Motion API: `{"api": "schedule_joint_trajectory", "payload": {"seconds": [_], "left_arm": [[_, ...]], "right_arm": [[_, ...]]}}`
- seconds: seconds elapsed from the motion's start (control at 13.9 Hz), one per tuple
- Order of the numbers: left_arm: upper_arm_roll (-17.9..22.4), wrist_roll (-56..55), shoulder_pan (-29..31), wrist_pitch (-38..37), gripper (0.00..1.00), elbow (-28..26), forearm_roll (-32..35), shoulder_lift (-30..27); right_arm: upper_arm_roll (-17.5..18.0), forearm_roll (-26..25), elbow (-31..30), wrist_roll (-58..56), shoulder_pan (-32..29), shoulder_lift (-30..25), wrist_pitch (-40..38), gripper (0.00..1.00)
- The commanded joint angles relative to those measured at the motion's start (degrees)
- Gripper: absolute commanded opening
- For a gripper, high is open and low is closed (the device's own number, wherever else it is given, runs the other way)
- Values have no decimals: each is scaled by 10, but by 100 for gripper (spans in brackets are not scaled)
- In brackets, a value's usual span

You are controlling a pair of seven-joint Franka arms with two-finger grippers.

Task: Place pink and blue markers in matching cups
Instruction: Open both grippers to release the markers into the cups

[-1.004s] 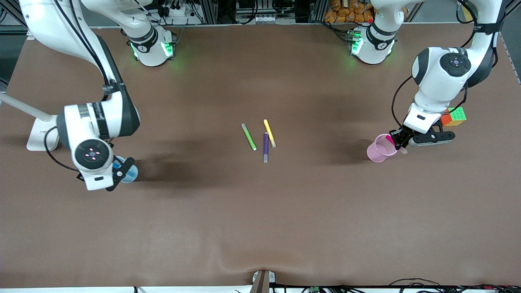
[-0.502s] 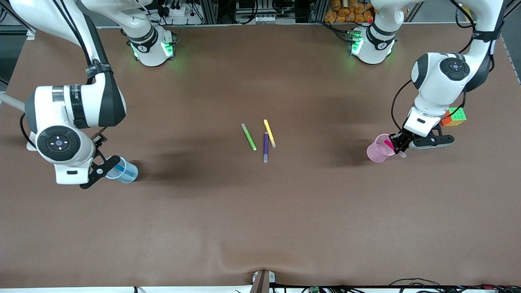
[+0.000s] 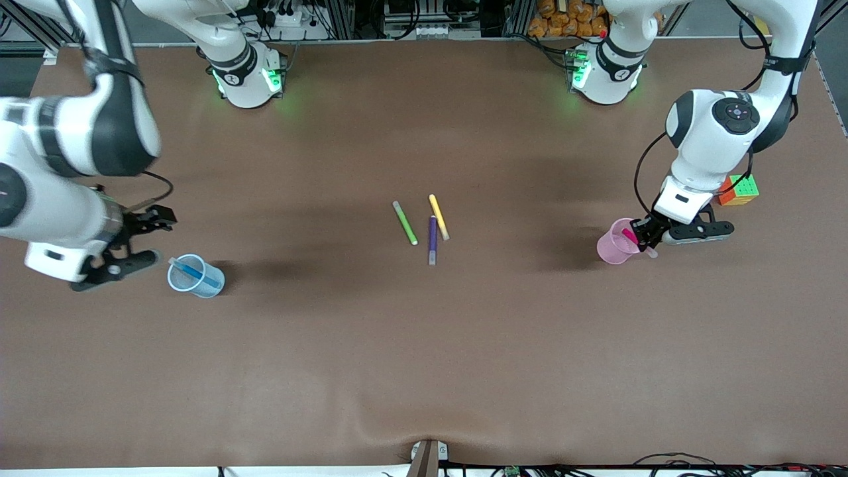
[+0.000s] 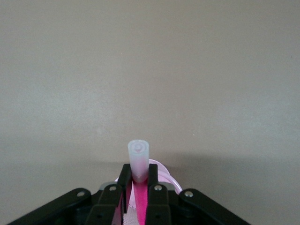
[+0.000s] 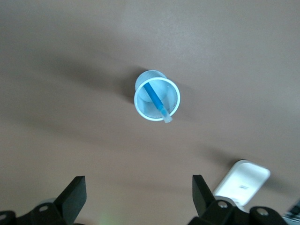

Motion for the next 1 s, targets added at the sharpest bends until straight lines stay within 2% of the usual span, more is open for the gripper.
{"api": "schedule_joint_trajectory", "payload": {"seconds": [0.0, 0.22, 0.29, 0.36, 0.43, 0.5, 0.79, 0.93], "left_arm": [[-3, 3, 7, 17, 0, -6, 8, 4], [-3, 2, 7, 27, 0, -7, 8, 11], [-3, 2, 7, 28, 0, -7, 8, 11], [-3, 1, 7, 28, 13, -7, 8, 11], [-3, 0, 7, 28, 68, -7, 8, 12], [-4, -2, 7, 26, 100, -7, 8, 11], [-4, -4, 6, 14, 100, 7, 8, 10], [-6, -2, 6, -33, 100, 23, 8, 0]], "right_arm": [[5, 37, -6, 67, -23, -36, -11, 100], [12, 54, -6, 214, -20, -65, -7, 100], [12, 49, -5, 230, -20, -71, -2, 100], [12, 49, 2, 230, -23, -79, 1, 100], [9, 51, 16, 226, -26, -87, -3, 100], [9, 51, 28, 226, -35, -90, -15, 100], [5, 57, 40, 214, -55, -97, -47, 100], [1, 57, 40, 204, -56, -103, -47, 100]]}}
